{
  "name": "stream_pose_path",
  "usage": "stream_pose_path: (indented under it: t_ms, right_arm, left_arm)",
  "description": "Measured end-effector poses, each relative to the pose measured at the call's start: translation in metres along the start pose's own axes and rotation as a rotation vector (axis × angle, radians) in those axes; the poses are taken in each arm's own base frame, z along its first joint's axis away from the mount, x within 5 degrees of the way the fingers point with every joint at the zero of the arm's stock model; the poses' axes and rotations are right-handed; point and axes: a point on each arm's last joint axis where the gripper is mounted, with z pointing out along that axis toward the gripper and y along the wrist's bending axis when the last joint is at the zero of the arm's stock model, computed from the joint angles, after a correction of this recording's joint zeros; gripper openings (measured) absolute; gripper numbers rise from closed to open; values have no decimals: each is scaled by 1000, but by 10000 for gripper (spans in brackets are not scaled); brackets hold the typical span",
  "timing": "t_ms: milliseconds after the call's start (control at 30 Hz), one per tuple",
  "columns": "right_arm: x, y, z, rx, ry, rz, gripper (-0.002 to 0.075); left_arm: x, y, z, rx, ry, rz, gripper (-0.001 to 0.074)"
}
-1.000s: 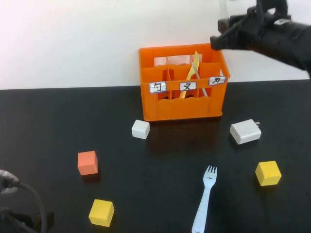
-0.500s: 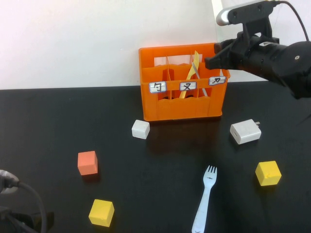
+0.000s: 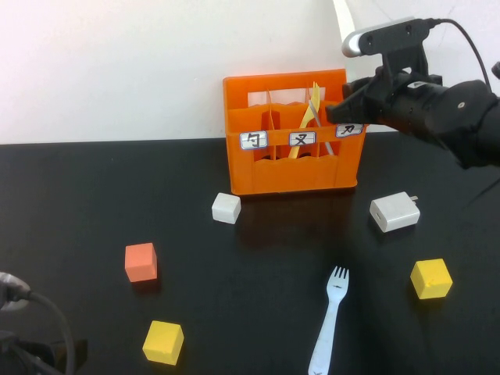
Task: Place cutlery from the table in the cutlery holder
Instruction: Place the knife on the box
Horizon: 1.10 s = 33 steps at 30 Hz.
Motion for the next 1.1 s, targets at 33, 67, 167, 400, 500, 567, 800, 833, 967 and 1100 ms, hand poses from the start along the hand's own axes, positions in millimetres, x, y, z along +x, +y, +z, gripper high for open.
stream_pose_path:
  t_ms: [33,67,167,400,500,567,800,833,967,1100]
  right_arm:
    - [0,0,0,0,0,0,181]
    - [0,0,0,0,-1,0,181]
    - [0,0,0,0,-1,2,181]
    - [0,0,0,0,0,15,181]
    - [0,0,1,1,0,17,181]
    - [1,1,1,-1,1,17,181]
    - [0,2,1,-9,-1,-25,181]
    - [0,2,1,-9,-1,-25,181]
    - [0,2,1,-9,-2,-32,181]
    - [0,2,1,-11,-4,-36,181]
  left_arm:
    - [0,0,0,1,-2,0,-1]
    - [0,0,0,1,-2,0,-1]
    - [-1,0,0,4,-8,0,-1]
    - [-1,0,0,5,-10,0,-1]
    - [-1,-1,0,7,-14,0,-1]
    - [-1,-1,0,7,-14,0,-1]
    - [-2,-1,0,10,-21,0,-1]
    - [-2,-1,0,10,-21,0,-1]
    - [-2,-1,0,10,-21,0,-1]
    - [-2,-1,0,10,-21,0,-1]
